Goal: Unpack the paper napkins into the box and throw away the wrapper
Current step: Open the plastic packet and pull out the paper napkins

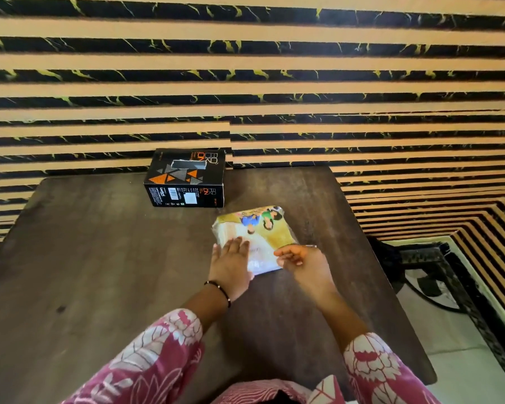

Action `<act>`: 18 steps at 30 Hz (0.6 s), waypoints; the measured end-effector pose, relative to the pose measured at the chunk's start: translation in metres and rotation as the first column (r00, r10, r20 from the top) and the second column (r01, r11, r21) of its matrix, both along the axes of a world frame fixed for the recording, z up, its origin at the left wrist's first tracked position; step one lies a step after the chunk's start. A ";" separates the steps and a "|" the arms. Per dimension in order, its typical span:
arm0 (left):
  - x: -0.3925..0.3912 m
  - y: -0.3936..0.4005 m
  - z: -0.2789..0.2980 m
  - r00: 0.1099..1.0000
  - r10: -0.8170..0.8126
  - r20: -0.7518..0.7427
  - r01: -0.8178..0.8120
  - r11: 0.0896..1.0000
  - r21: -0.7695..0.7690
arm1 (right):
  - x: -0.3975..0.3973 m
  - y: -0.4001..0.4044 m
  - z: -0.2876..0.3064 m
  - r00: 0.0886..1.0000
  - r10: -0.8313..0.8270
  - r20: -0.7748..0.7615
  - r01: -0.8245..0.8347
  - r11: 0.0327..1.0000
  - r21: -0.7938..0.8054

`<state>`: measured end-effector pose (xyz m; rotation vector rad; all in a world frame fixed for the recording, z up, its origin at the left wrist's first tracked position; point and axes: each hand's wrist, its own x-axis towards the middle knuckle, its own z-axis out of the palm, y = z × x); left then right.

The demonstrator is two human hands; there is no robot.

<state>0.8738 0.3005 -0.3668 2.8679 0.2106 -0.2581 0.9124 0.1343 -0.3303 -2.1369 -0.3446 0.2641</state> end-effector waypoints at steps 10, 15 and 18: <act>-0.036 -0.023 -0.002 0.994 -0.068 0.083 0.080 0.984 -0.158 | -0.050 -0.046 -0.059 0.907 0.203 0.368 -0.151 0.975 -0.164; -0.037 -0.033 -0.004 0.995 -0.064 0.070 0.065 0.998 -0.009 | -0.066 -0.060 -0.088 0.902 0.344 0.260 -0.235 0.897 -0.374; -0.034 -0.039 -0.004 0.997 -0.041 0.073 0.041 0.999 0.006 | -0.065 -0.065 -0.086 0.920 0.290 0.264 -0.194 0.922 -0.335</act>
